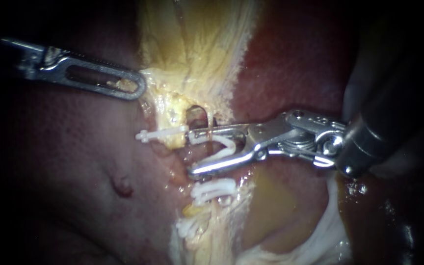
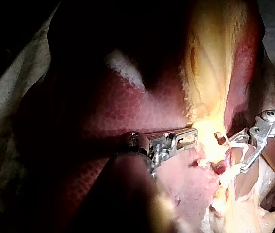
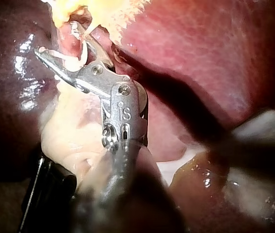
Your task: Clipping third clip right tube
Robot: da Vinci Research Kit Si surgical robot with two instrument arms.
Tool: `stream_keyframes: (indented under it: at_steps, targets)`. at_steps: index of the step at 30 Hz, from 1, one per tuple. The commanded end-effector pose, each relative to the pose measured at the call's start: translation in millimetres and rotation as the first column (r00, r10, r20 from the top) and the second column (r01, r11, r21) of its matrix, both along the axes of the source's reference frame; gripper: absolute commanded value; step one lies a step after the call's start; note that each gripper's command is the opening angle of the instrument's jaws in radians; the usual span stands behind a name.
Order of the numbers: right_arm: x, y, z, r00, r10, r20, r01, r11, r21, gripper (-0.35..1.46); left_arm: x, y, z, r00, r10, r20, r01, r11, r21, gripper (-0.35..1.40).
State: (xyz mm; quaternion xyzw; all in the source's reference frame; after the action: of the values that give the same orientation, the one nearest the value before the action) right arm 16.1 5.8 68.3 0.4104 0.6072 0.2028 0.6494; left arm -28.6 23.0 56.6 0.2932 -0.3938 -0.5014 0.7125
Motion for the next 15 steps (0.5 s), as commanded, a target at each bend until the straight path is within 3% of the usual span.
stream_keyframes:
  at_steps: [1,15]
  targets:
    - [0.1,0.0,-0.3,1.0,0.0,-0.007,0.0,1.0,0.003,0.5,0.0,0.0,0.0,1.0,0.001,0.001,-0.001,1.0,0.0,-0.35]
    - [-0.2,0.7,-4.3,0.9952,0.013,-0.097,-0.009,0.999,0.041,0.5,0.0,0.0,0.0,1.0,0.001,0.001,-0.001,1.0,0.0,-0.35]
